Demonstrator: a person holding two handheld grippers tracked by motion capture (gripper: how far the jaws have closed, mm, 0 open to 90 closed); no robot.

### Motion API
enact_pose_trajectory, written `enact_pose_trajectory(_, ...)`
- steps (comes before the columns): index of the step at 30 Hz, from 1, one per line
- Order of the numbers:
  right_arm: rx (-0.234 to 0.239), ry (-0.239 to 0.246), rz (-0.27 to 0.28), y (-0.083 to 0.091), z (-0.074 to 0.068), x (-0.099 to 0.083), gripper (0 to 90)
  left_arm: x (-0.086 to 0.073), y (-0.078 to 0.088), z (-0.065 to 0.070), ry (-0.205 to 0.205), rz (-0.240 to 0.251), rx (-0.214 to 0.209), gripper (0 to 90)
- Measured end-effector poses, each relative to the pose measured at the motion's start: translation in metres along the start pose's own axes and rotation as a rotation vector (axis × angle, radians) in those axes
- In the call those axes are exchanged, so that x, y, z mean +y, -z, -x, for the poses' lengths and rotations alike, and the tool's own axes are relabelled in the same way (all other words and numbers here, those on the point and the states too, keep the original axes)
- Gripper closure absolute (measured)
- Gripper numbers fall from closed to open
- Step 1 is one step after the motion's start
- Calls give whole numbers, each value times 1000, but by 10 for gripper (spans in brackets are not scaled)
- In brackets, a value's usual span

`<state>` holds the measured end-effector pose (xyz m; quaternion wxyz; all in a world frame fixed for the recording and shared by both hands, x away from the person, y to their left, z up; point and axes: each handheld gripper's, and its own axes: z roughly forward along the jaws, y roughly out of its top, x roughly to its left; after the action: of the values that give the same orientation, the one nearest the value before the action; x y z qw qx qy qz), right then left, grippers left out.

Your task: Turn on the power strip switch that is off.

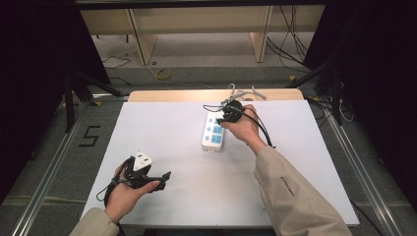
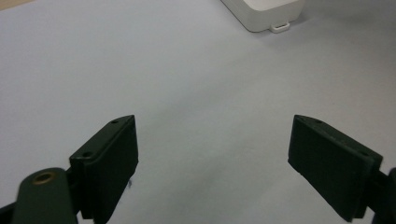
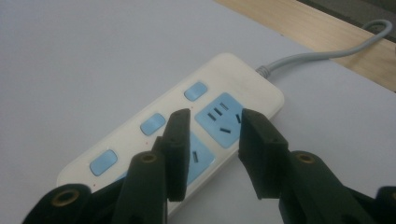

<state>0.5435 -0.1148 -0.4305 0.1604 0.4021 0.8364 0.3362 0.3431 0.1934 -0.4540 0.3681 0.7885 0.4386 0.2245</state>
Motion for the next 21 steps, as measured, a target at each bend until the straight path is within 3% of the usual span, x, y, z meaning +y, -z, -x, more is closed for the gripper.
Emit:
enact_pose_trajectory(11,16,-14,23,25,12,-23,532,0,0,0,3,-3,3,155)
enact_pose_trajectory(21,8,-2,42,63,22,-59,449,-1,0,0,2,-4,3,155)
